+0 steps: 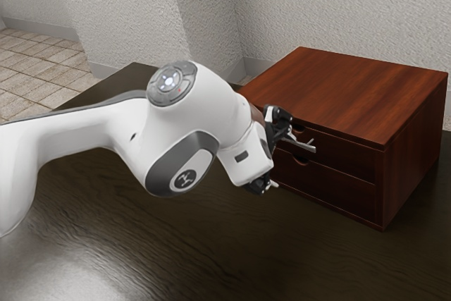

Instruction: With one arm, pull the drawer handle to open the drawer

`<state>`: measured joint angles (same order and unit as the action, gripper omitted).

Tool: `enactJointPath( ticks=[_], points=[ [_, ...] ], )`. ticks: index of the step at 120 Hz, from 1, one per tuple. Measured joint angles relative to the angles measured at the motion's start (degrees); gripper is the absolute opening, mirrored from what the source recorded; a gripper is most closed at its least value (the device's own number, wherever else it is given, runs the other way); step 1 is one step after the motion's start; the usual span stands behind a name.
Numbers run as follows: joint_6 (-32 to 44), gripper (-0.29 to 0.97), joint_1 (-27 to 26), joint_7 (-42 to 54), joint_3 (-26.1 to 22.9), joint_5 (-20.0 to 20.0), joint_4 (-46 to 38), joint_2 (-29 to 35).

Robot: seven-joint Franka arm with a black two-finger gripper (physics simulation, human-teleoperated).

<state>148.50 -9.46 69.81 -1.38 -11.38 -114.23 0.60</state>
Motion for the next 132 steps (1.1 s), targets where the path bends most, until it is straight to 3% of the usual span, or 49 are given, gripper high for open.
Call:
enactJointPath(
  ticks=[102,132],
  points=[
    [4.41,0.68,0.53,-0.02,0.93,-0.14,0.53,-3.93],
    [4.52,0.65,0.44,-0.02,0.99,-0.14,-0.86,-2.47]
  ],
)
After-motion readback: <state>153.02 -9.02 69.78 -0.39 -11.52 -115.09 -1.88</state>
